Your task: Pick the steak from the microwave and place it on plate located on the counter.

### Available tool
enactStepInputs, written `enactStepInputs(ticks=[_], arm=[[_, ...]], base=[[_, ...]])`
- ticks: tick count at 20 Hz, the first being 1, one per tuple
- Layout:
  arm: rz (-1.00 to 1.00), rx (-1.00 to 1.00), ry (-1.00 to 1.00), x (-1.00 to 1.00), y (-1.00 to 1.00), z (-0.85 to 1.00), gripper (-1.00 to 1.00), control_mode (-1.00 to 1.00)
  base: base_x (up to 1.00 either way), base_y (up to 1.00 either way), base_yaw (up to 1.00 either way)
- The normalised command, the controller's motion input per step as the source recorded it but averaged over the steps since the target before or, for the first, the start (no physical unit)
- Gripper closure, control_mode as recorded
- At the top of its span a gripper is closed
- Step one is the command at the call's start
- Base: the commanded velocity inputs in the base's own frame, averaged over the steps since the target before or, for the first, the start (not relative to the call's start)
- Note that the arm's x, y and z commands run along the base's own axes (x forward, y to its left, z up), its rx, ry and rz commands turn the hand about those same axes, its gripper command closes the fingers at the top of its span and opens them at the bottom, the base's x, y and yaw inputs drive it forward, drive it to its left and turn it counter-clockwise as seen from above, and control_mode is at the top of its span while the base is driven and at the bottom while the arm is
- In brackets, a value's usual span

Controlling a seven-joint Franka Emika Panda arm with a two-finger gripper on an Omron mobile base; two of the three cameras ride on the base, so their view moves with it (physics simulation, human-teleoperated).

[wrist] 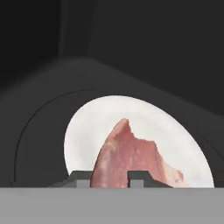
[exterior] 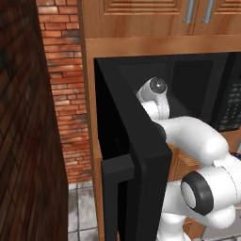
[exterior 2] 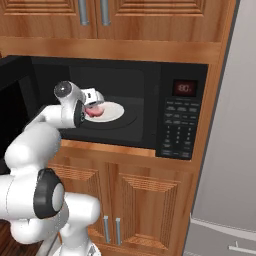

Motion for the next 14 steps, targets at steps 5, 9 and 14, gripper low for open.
enactStepInputs(ticks=[5,9,14], arm=[[0.25,-0.01,-0.17,-0.64,0.04,0.54,1.00,-1.00],[0.27,-0.07,-0.01,-0.73,0.00,0.74,1.00,-1.00],[0.18,-0.16,0.01,-0.91,0.00,0.75,1.00,-1.00]], base=[[0.00,0.00,0.00],[0.00,0.00,0.00],[0.00,0.00,0.00]])
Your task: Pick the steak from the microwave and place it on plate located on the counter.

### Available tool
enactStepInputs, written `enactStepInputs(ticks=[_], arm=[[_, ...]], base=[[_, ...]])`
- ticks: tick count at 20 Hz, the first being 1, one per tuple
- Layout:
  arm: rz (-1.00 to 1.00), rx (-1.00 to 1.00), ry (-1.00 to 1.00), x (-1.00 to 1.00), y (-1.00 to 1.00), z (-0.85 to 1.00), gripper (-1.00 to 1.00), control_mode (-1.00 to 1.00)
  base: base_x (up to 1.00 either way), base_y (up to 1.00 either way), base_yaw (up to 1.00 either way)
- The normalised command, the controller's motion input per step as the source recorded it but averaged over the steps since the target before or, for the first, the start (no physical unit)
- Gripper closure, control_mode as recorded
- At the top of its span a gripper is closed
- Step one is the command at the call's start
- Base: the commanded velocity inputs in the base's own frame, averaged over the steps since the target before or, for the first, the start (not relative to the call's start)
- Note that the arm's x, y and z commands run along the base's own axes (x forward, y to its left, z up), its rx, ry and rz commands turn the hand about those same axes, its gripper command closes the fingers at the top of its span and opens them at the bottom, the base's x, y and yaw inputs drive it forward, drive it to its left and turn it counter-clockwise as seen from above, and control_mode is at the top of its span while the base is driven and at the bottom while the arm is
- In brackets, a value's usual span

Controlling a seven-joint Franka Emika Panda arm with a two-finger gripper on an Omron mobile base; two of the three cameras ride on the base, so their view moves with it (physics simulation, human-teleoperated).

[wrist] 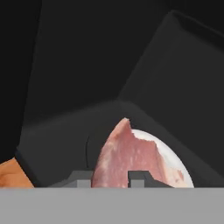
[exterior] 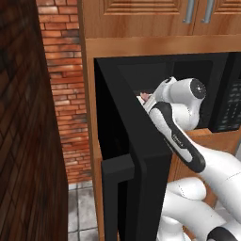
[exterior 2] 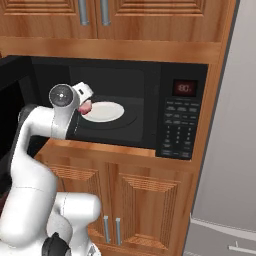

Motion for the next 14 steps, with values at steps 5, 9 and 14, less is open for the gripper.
enactStepInputs(ticks=[5,9,14], arm=[[0.09,-0.22,0.03,-0.97,-0.12,0.29,1.00,-1.00],[0.07,-0.18,0.05,-0.68,-0.61,0.23,1.00,-1.00],[0.05,-0.11,0.09,-0.53,-0.62,0.04,1.00,-1.00]], base=[[0.00,0.00,0.00],[0.00,0.00,0.00],[0.00,0.00,0.00]])
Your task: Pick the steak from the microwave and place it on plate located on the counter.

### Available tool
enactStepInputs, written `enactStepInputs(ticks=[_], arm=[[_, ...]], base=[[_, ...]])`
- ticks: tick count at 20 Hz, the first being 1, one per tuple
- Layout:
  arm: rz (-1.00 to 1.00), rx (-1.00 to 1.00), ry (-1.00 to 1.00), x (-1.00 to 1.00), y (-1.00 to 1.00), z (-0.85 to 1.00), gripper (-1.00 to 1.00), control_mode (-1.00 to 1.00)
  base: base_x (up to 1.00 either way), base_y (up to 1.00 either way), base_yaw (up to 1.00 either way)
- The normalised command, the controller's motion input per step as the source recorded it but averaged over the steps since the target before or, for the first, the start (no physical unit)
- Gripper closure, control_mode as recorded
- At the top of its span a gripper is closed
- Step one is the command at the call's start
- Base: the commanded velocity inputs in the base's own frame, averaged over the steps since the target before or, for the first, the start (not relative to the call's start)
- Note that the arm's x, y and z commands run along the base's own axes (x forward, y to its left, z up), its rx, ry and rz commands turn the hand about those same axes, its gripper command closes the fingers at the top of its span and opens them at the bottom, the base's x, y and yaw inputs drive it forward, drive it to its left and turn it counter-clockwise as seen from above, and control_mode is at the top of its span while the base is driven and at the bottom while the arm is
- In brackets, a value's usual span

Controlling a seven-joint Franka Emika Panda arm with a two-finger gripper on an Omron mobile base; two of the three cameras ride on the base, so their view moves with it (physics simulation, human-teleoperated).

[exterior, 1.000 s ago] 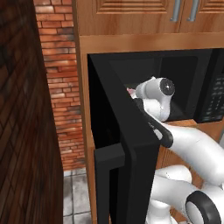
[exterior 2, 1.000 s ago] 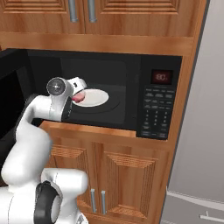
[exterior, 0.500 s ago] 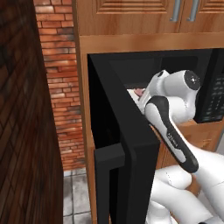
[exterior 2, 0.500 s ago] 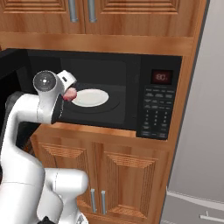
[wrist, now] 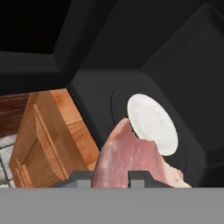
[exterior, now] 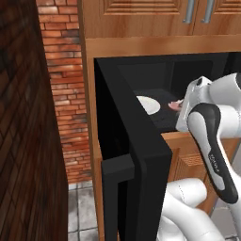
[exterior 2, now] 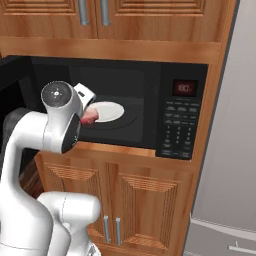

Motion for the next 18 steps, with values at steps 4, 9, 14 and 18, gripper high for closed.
enactStepInputs(ticks=[4,9,14,18], arm=[[0.00,-0.26,0.12,-0.59,0.04,0.00,1.00,-1.00],[0.01,-0.21,0.06,-0.60,0.09,0.00,1.00,-1.00],[0.02,0.00,0.00,-0.52,-0.12,0.00,1.00,-1.00],[0.05,0.03,0.00,-0.58,-0.03,0.00,1.00,-1.00]], base=[[0.00,0.00,0.00],[0.00,0.00,0.00],[0.00,0.00,0.00],[0.00,0.00,0.00]])
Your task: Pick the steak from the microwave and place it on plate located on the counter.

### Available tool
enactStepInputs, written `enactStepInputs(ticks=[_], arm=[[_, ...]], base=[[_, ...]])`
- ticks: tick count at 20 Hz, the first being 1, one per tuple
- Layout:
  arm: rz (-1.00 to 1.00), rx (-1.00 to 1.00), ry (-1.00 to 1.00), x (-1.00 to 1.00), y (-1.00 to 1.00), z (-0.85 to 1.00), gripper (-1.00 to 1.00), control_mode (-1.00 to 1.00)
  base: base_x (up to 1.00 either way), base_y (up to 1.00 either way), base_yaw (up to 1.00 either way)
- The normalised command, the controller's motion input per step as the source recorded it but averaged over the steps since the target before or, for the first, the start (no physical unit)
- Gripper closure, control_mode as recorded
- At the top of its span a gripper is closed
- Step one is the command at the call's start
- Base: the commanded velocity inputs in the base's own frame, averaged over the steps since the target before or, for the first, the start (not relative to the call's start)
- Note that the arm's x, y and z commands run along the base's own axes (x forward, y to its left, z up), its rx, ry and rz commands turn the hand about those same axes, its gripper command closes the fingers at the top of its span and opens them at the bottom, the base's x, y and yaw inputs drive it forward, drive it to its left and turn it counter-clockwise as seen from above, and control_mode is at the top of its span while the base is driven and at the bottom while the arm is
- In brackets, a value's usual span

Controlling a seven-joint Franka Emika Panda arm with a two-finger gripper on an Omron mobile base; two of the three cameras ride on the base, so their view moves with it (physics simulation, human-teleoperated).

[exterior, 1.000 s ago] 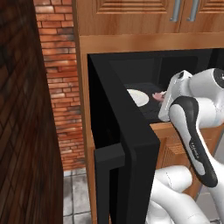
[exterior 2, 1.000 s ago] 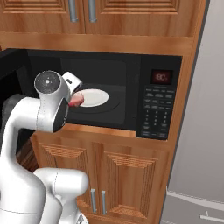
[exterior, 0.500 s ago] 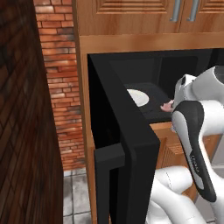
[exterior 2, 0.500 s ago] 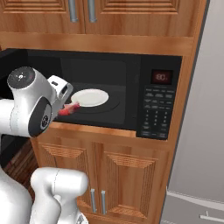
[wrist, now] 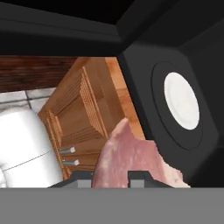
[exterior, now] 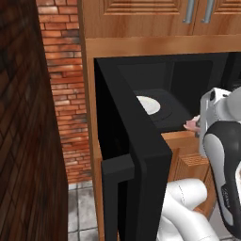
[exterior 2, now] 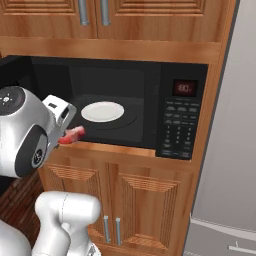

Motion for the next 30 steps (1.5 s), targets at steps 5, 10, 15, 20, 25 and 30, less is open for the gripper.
enactStepInputs(ticks=[5,10,15,20,25,30], arm=[[0.00,0.03,0.00,-0.42,0.00,0.19,1.00,-1.00],[0.00,0.03,0.03,-0.30,0.00,0.20,1.00,-1.00],[0.00,0.00,0.00,-0.29,0.00,0.14,1.00,-1.00],[0.00,0.00,0.00,-0.23,0.01,0.07,1.00,1.00],[0.00,0.00,0.00,0.00,0.00,0.00,1.00,1.00],[0.00,0.00,0.00,0.00,0.00,0.00,1.00,1.00]], base=[[0.00,0.00,0.00],[0.00,0.00,0.00],[0.00,0.00,0.00],[-0.09,0.00,0.00],[-0.81,-0.11,0.00],[-0.94,-0.43,-0.07]])
